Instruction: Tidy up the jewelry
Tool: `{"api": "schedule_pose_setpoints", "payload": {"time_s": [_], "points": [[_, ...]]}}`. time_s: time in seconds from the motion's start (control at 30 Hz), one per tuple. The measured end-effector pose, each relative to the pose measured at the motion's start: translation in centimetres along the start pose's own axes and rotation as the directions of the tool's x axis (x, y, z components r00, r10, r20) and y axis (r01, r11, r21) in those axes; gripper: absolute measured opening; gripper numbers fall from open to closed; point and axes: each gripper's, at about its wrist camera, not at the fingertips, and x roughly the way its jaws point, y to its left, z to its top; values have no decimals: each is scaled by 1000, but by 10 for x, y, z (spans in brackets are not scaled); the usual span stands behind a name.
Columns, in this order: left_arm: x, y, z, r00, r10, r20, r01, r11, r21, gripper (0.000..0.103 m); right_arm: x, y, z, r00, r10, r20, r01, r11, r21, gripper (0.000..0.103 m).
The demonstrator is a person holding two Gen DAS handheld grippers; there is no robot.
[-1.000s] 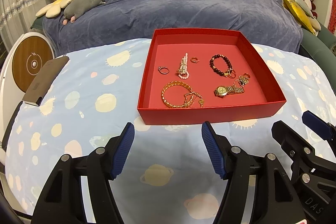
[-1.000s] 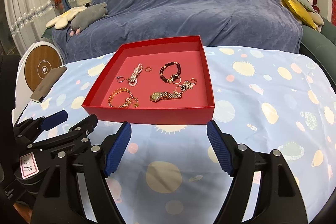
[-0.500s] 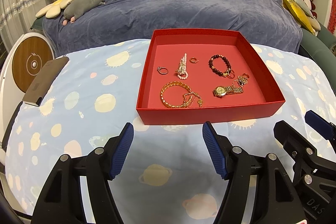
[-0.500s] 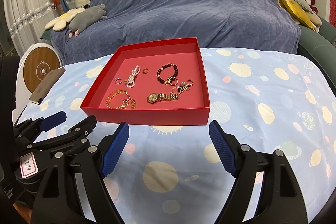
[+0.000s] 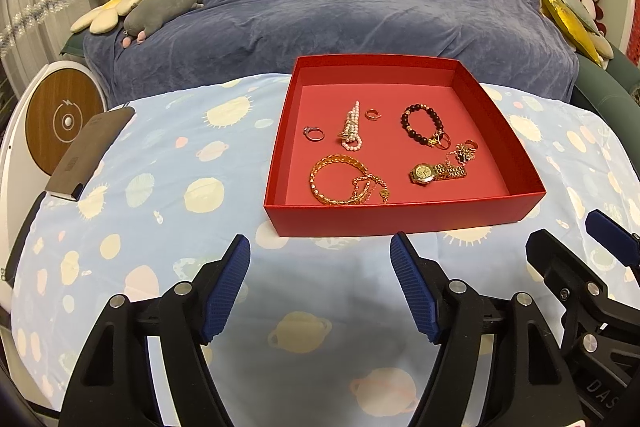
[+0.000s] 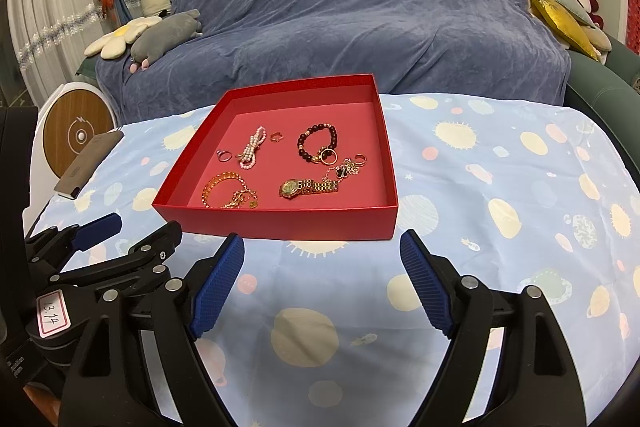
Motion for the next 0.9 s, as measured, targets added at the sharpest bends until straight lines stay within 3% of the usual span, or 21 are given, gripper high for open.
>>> {"api": "schedule_pose_setpoints", "payload": {"time_s": [0.9], "points": [[-4,3,-1,1000,14,6,-14,1000,-23,74,0,-2,0,1000,-11,7,11,1000,1,82]]}}
